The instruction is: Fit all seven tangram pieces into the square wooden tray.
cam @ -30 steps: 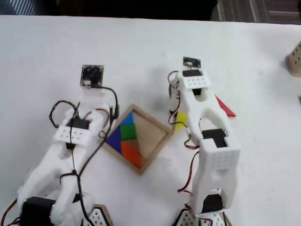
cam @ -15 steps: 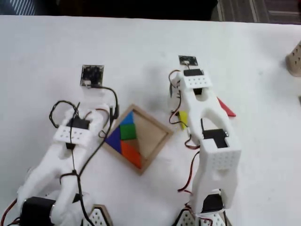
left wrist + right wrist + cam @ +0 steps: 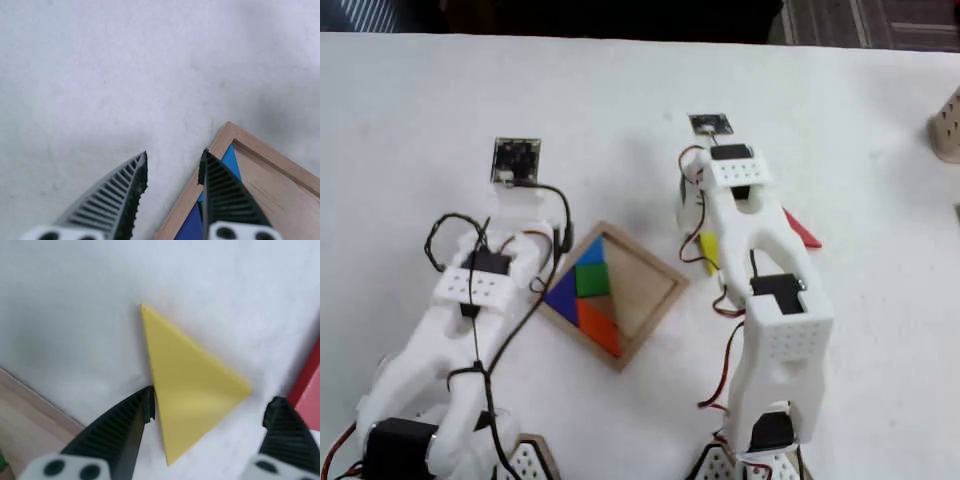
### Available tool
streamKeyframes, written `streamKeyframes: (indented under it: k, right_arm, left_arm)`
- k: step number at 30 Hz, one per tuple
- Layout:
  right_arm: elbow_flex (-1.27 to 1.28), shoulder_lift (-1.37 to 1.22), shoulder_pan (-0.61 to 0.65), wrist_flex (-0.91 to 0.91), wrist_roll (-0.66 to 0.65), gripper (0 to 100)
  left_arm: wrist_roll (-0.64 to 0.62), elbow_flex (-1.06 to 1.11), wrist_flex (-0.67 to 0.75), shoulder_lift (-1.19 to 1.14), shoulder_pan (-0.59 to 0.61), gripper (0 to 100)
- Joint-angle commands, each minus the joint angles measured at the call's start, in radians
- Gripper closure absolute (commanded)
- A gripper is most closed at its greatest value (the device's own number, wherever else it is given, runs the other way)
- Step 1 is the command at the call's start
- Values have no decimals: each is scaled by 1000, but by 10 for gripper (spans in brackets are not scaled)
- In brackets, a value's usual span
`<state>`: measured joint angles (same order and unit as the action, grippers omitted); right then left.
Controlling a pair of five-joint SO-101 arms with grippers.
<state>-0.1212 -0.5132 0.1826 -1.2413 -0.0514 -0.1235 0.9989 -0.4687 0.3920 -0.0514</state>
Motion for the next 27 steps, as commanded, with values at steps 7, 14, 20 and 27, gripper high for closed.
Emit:
streamKeyframes:
  k: [7,14,20,27]
  right_arm:
    - [-51,33,7,59,-54,651]
    - [-121,-71,5,35,-54,689]
    - [-190,-116,5,-42,-52,710]
    - [-204,-116,7,-76,-52,708]
  left_arm:
    - [12,-49,32,2,13,819]
    - [12,-49,32,2,15,819]
    - [12,-54,32,2,28,819]
    - [12,-55,32,2,28,819]
